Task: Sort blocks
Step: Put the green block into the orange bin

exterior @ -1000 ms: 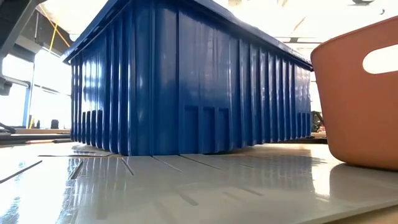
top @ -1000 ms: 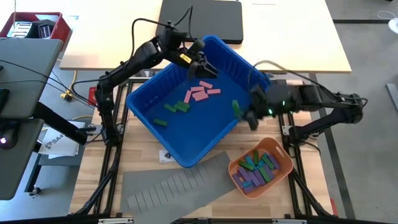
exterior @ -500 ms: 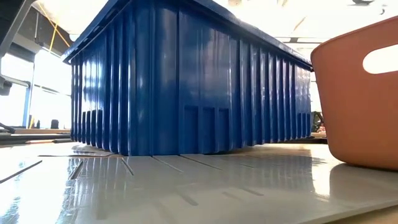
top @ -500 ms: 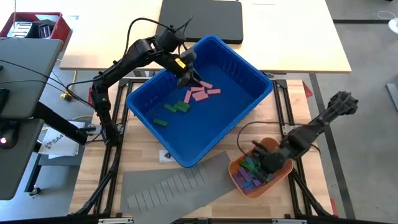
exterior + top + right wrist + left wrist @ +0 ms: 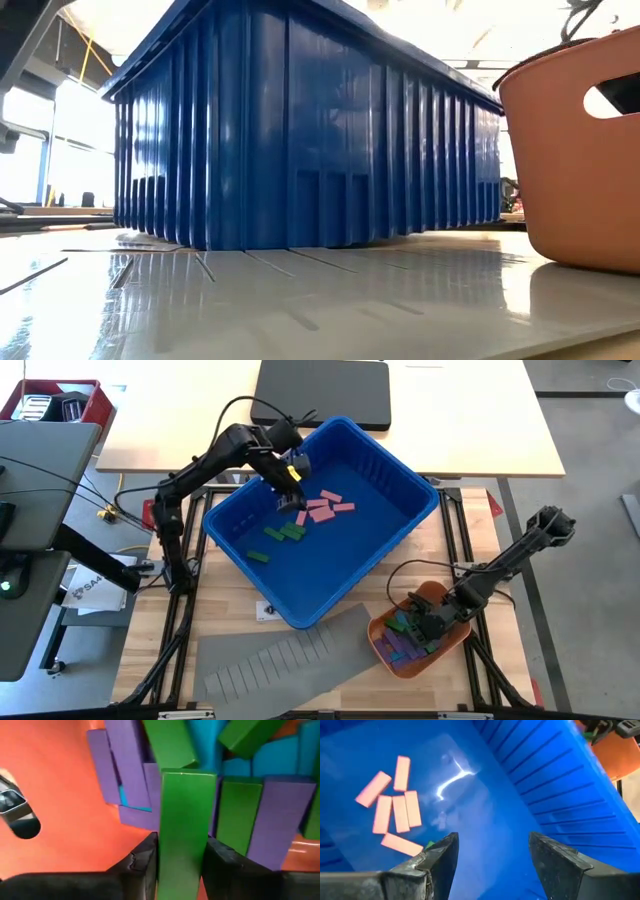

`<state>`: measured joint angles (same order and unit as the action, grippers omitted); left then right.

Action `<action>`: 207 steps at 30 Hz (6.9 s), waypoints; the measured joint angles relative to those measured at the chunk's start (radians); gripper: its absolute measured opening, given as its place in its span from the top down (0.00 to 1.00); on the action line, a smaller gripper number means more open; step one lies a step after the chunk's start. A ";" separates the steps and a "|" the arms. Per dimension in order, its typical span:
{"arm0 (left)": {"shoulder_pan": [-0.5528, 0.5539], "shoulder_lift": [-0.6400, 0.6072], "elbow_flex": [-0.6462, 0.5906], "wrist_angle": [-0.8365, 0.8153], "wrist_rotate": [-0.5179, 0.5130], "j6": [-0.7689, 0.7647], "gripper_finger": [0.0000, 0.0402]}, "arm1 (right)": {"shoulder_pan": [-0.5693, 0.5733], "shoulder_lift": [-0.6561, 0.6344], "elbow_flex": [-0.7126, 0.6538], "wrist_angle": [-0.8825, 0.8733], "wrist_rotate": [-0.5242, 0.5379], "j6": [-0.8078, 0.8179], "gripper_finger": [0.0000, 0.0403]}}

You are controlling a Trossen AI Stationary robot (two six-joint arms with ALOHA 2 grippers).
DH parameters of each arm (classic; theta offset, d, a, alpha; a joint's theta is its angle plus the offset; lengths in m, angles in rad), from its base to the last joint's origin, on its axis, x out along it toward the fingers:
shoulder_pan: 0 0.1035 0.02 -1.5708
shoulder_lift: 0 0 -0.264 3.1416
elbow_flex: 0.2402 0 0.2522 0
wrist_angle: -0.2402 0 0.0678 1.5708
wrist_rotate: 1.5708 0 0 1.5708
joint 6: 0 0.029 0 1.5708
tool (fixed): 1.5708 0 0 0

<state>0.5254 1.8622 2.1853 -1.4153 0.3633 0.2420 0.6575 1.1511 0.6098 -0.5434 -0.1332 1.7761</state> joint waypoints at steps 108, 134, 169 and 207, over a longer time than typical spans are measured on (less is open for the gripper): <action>-0.270 0.461 -0.169 0.325 -0.450 0.070 0.79 | -0.051 -0.110 0.688 -0.948 0.530 -0.114 0.57; -0.181 0.024 -0.041 1.131 0.367 -0.527 0.79 | -0.534 -0.082 0.930 0.102 0.717 -1.469 0.40; -0.157 0.022 -0.040 0.895 0.291 -0.539 0.42 | -0.627 0.021 1.055 -0.049 0.342 -1.317 0.76; -0.056 -0.057 -0.300 -0.030 -0.006 -0.106 0.41 | -0.068 -0.095 -0.073 -0.146 0.019 -0.211 0.76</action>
<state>0.4698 1.8056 1.8849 -1.4455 0.3571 0.1357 0.5896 1.0557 0.5367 -0.6897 -0.1143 1.5655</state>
